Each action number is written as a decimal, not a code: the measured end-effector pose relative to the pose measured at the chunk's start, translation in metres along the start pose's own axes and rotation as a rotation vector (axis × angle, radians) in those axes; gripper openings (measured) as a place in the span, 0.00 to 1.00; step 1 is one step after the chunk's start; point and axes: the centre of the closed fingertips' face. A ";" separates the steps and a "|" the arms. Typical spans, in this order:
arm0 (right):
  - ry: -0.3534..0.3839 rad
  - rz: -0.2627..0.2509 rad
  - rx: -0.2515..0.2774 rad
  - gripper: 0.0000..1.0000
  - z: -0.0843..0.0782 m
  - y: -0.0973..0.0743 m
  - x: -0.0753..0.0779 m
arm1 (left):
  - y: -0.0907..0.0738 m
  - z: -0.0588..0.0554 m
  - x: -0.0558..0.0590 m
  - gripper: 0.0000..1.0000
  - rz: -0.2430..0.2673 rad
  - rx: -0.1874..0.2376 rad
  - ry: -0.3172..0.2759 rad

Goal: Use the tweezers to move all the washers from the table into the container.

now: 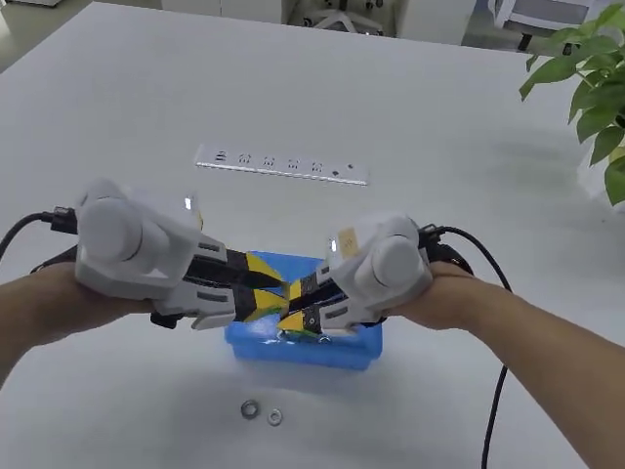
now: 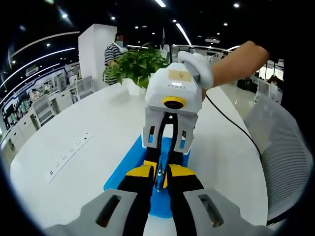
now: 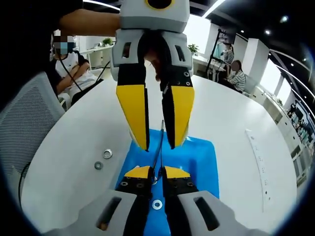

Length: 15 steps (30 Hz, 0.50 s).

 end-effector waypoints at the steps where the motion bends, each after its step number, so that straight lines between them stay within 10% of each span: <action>1: -0.001 0.001 -0.001 0.10 0.000 0.000 0.000 | 0.001 0.000 0.000 0.14 -0.002 -0.001 0.000; 15: -0.013 0.001 -0.015 0.11 -0.001 0.000 0.000 | 0.004 0.002 -0.001 0.07 -0.003 0.000 0.029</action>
Point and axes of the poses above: the centre of the closed fingertips' face, and the gripper's own axes: y roughly forward along the fingers, x roughly to its right, z roughly out of its top, and after that the axes turned 7 degrees about -y, right-handed
